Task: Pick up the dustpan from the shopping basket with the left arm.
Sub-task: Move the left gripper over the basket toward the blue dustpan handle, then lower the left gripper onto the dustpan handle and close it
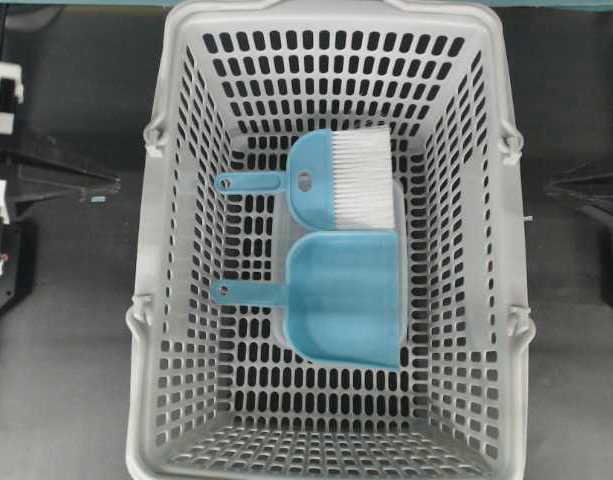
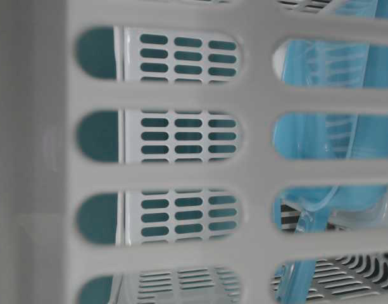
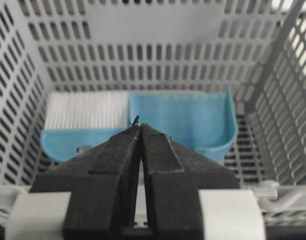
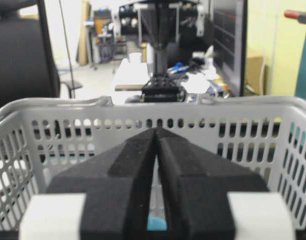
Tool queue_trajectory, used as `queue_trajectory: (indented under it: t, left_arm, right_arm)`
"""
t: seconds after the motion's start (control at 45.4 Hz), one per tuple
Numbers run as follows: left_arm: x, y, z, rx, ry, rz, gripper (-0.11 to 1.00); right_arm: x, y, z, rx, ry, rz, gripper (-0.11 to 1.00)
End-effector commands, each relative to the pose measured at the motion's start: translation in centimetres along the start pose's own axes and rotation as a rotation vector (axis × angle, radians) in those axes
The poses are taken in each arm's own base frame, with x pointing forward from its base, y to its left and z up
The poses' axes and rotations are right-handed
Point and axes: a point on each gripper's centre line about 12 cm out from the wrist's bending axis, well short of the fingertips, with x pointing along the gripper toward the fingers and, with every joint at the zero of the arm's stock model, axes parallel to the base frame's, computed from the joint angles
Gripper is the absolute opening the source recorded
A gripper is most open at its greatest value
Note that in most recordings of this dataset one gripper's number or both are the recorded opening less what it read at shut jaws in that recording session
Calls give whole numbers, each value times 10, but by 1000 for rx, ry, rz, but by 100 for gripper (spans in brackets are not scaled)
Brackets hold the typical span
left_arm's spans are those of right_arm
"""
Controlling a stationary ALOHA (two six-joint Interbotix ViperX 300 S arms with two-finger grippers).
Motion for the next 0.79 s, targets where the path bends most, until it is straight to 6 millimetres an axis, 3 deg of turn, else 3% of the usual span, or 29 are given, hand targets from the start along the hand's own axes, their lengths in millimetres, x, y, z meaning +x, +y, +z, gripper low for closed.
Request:
queue_trajectory:
  t: [0.0, 0.33, 0.617, 0.771]
  left_arm:
    - [16, 0, 23, 6, 81, -2, 0]
    - [93, 0, 47, 14, 359, 0, 0]
    - [147, -7, 21, 26, 680, -15, 0]
    - [165, -12, 8, 36, 730, -25, 0]
  right_arm:
    - [2, 0, 2, 5, 9, 1, -2]
    - [1, 2, -2, 42, 46, 10, -2]
    - [1, 2, -4, 62, 60, 10, -2]
    - [1, 4, -5, 63, 64, 16, -2]
